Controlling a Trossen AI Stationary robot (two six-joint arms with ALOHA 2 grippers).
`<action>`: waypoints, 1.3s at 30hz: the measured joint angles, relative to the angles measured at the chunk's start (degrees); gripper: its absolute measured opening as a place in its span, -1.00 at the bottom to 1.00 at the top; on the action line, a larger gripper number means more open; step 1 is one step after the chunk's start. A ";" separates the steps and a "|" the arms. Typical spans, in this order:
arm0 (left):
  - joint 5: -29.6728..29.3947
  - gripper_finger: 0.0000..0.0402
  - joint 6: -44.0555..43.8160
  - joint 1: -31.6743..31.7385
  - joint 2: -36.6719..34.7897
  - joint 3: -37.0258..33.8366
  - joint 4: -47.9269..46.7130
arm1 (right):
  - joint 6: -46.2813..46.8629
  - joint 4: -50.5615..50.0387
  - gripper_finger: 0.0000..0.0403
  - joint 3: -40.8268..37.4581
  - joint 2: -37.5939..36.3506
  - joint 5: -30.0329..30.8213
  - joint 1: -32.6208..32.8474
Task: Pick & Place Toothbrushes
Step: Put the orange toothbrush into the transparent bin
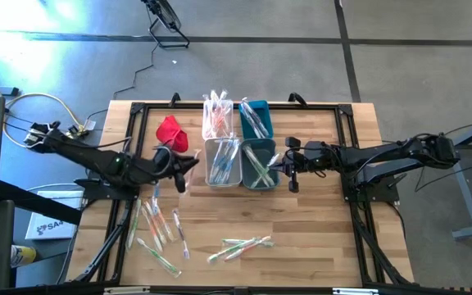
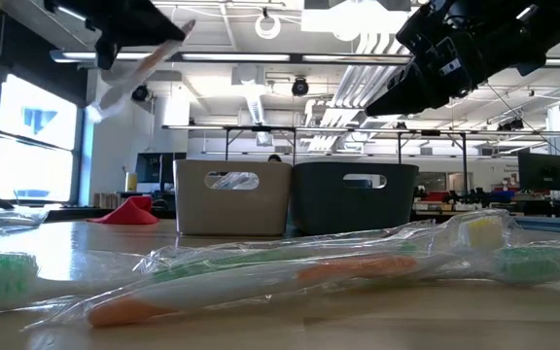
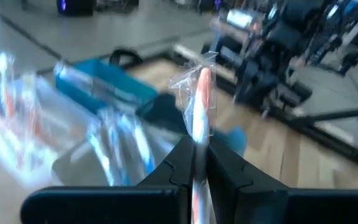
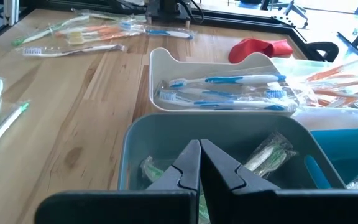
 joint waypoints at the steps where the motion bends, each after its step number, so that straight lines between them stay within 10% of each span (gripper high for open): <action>1: 0.85 -0.90 1.11 0.81 0.00 0.04 1.20 | -0.01 0.00 -0.99 0.00 0.00 0.00 0.00; 20: 20.07 -0.90 7.08 28.37 1.51 -0.05 6.47 | -1.03 -0.06 -0.99 0.00 -0.01 -0.17 -0.01; 39: 39.44 -0.90 11.44 50.75 22.34 0.02 38.42 | 2.51 -0.59 -0.99 0.00 0.00 -0.20 0.03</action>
